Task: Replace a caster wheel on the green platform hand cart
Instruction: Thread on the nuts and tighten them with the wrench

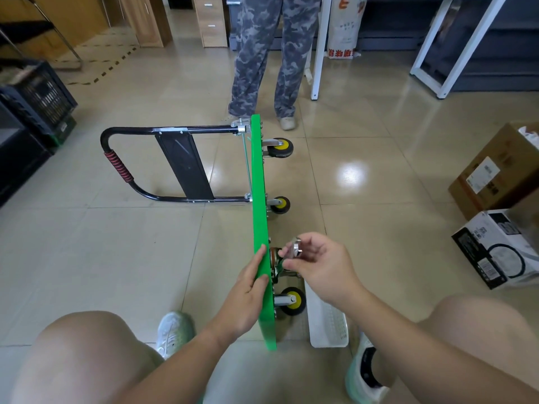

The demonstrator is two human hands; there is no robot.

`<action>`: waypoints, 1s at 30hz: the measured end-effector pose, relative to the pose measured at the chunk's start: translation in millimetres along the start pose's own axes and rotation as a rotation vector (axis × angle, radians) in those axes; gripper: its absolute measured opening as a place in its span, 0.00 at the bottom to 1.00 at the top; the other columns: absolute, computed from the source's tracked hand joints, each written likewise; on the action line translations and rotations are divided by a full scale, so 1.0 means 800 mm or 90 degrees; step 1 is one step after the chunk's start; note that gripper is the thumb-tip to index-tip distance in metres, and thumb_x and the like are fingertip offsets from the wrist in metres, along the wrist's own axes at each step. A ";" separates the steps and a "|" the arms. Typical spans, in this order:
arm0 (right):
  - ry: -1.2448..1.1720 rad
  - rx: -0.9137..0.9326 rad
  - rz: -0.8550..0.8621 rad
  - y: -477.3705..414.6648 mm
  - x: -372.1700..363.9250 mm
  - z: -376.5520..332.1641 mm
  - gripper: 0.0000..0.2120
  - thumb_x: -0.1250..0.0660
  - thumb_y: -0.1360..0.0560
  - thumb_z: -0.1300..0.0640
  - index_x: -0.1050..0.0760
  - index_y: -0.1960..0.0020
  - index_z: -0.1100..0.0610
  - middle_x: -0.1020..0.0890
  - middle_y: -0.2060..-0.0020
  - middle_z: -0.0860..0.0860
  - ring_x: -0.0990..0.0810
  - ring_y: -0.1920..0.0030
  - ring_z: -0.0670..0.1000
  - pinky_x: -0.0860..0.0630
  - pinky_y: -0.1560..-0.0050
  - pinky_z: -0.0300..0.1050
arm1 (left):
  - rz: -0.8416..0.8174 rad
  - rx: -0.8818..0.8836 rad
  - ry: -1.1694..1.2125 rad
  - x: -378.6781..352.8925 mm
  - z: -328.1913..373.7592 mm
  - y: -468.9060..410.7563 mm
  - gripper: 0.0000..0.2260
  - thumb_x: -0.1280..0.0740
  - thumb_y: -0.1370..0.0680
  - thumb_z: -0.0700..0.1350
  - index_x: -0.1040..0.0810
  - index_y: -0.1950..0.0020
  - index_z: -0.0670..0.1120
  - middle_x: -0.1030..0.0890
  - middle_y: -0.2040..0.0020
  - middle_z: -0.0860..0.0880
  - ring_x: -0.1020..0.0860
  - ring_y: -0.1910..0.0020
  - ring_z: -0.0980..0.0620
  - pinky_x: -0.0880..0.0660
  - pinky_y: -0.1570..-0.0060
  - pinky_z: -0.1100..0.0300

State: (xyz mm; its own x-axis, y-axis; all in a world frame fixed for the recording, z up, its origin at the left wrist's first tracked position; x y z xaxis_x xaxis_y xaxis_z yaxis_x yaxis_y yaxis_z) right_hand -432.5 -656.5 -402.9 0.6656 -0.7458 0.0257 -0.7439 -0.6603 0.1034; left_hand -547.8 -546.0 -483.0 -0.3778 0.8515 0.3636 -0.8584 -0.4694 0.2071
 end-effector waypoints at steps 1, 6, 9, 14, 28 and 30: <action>-0.002 0.010 0.009 0.004 0.000 0.004 0.12 0.27 0.33 0.77 0.21 0.53 0.65 0.14 0.58 0.57 0.15 0.57 0.49 0.19 0.52 0.39 | 0.000 -0.001 0.001 -0.001 -0.001 0.000 0.26 0.45 0.13 0.43 0.44 0.21 0.68 0.38 0.22 0.63 0.40 0.25 0.68 0.45 0.28 0.71; 0.010 0.048 0.017 0.013 -0.009 0.021 0.16 0.28 0.32 0.78 0.21 0.56 0.58 0.14 0.61 0.50 0.15 0.57 0.46 0.19 0.51 0.38 | 0.002 -0.003 0.010 -0.002 -0.006 -0.002 0.26 0.45 0.13 0.44 0.44 0.22 0.69 0.37 0.22 0.63 0.40 0.24 0.69 0.45 0.27 0.70; 0.020 0.053 0.006 0.012 -0.016 0.030 0.18 0.28 0.32 0.78 0.21 0.57 0.55 0.14 0.60 0.51 0.15 0.57 0.47 0.20 0.51 0.38 | 0.001 0.002 0.007 -0.001 -0.005 -0.002 0.26 0.45 0.13 0.44 0.45 0.23 0.71 0.36 0.26 0.68 0.41 0.29 0.77 0.45 0.34 0.79; 0.091 0.065 -0.017 -0.015 -0.027 0.015 0.17 0.27 0.30 0.73 0.20 0.55 0.51 0.14 0.59 0.47 0.15 0.53 0.48 0.19 0.44 0.46 | 0.008 0.002 0.005 0.000 -0.008 -0.002 0.26 0.44 0.13 0.43 0.44 0.26 0.73 0.38 0.29 0.74 0.41 0.31 0.80 0.45 0.34 0.80; 0.187 -0.223 -0.082 -0.144 -0.039 0.039 0.07 0.27 0.27 0.69 0.20 0.50 0.62 0.15 0.54 0.56 0.14 0.54 0.53 0.16 0.51 0.50 | 0.017 0.016 -0.001 -0.002 -0.016 -0.005 0.26 0.43 0.14 0.45 0.44 0.25 0.74 0.38 0.25 0.67 0.42 0.30 0.79 0.47 0.34 0.81; 0.173 -0.200 -0.085 -0.140 -0.033 0.027 0.10 0.27 0.26 0.69 0.20 0.46 0.61 0.15 0.52 0.56 0.13 0.53 0.53 0.16 0.49 0.50 | 0.014 0.016 -0.001 -0.002 -0.016 -0.005 0.26 0.43 0.13 0.45 0.44 0.24 0.73 0.38 0.25 0.66 0.43 0.32 0.81 0.47 0.35 0.82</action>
State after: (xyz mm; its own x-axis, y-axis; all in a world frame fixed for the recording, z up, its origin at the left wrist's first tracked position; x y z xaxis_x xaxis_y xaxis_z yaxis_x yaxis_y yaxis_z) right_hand -368.1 -565.2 -436.5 0.7776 -0.5775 0.2487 -0.6239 -0.6595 0.4193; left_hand -548.5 -542.5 -495.8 -0.3964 0.8404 0.3695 -0.8404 -0.4942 0.2223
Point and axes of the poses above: each hand's wrist, its own y-axis away from the middle knuckle, its own x-axis out of the back of the hand, z = x × y, the point moved 9 cm from there along -y, towards the middle knuckle
